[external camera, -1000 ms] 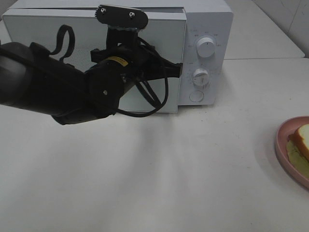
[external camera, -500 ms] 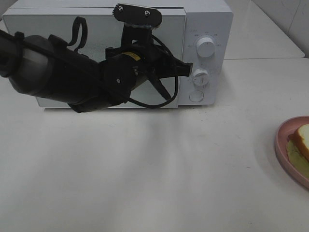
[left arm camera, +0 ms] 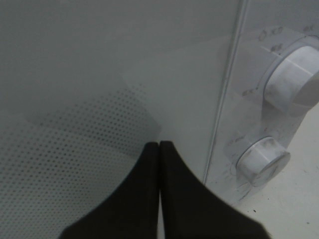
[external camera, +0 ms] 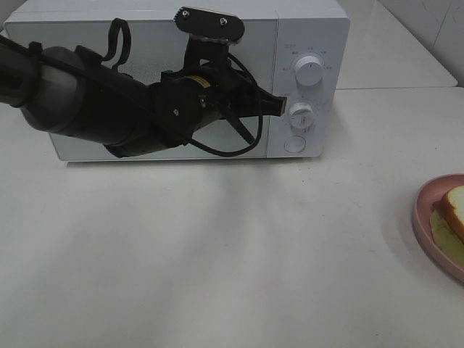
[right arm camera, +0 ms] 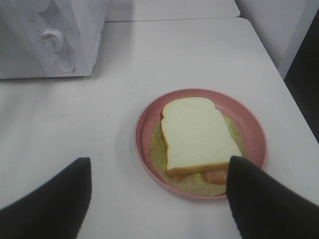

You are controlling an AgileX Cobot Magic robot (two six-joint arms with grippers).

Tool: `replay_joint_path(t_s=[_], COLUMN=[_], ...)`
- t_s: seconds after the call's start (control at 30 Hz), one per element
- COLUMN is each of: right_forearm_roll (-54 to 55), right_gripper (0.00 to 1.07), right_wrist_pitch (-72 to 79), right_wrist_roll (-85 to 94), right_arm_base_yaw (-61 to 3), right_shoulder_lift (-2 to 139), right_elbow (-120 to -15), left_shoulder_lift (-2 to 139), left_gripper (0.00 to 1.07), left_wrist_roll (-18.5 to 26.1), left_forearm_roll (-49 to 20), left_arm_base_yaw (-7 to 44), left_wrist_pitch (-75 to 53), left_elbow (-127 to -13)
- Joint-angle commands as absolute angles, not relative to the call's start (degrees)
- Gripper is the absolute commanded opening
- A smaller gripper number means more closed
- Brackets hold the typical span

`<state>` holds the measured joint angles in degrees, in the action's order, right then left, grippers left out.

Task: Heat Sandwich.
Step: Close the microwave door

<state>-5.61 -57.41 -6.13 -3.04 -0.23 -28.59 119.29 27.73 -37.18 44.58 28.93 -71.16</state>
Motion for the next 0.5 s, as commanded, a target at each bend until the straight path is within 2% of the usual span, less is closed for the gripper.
replay_joint_path(t_s=[0.03, 0.5], right_forearm_roll=[-5.56, -5.56], right_gripper=[0.73, 0.73], right_wrist_pitch=[-57.18, -57.18], right_wrist_roll=[-5.39, -5.39], right_arm_base_yaw=[-2.58, -2.58], right_shoulder_lift=[-1.83, -1.83], right_elbow=[-28.59, -28.59], left_shoulder_lift=[119.35, 117.86], left_gripper=[0.0, 0.0], left_wrist_roll=[27.39, 27.62], left_forearm_roll=[-39.25, -39.76], left_arm_base_yaw=[42.0, 43.09], left_wrist_pitch=[35.35, 32.09], left_elbow=[-72.82, -72.82])
